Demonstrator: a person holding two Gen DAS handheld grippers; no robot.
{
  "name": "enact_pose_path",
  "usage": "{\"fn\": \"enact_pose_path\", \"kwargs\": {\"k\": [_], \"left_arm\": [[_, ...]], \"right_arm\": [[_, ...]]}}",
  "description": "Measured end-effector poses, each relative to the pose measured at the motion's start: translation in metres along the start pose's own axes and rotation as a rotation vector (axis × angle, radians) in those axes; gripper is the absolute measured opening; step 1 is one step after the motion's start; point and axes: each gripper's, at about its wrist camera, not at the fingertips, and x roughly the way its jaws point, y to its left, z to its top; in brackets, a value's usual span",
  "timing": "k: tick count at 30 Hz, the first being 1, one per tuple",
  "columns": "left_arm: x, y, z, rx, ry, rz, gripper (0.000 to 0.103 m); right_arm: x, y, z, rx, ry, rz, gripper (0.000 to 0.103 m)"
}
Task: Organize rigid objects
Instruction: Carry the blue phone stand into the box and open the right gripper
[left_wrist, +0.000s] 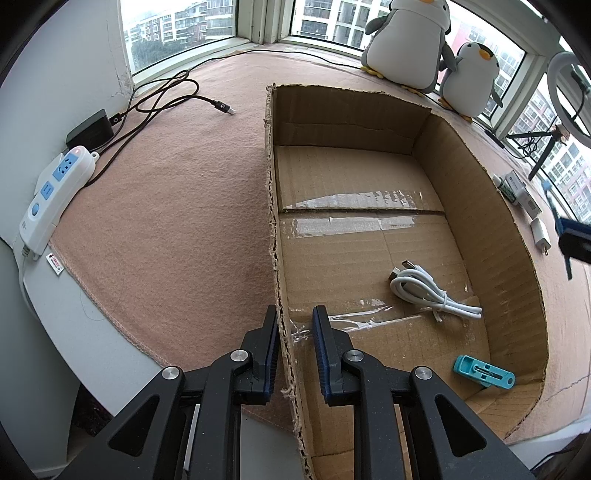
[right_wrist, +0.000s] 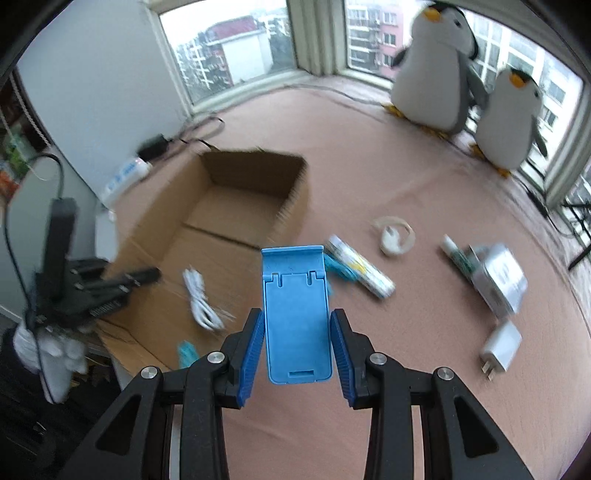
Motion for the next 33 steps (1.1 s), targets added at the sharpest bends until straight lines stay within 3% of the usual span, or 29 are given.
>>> {"fn": "enact_pose_path", "kwargs": {"k": [12,26,29,33], "left_arm": [[0.001,0.001,0.000,0.001,0.000,-0.002,0.019],[0.000,0.001,0.000,0.002,-0.001,-0.003,0.019],[0.000,0.000,0.000,0.002,-0.001,-0.001,0.019],[0.000,0.001,0.000,0.002,-0.001,-0.002,0.019]], "right_arm": [[0.044,0.048,0.037,-0.043,-0.007,0.064,0.033],[0.072,0.066,0.044,-0.093,0.027,0.014,0.034],[0.071,0.062,0.044,-0.072,0.020,0.022,0.047],[0.068,0.059,0.043,-0.052,0.012,0.026,0.048]]}}
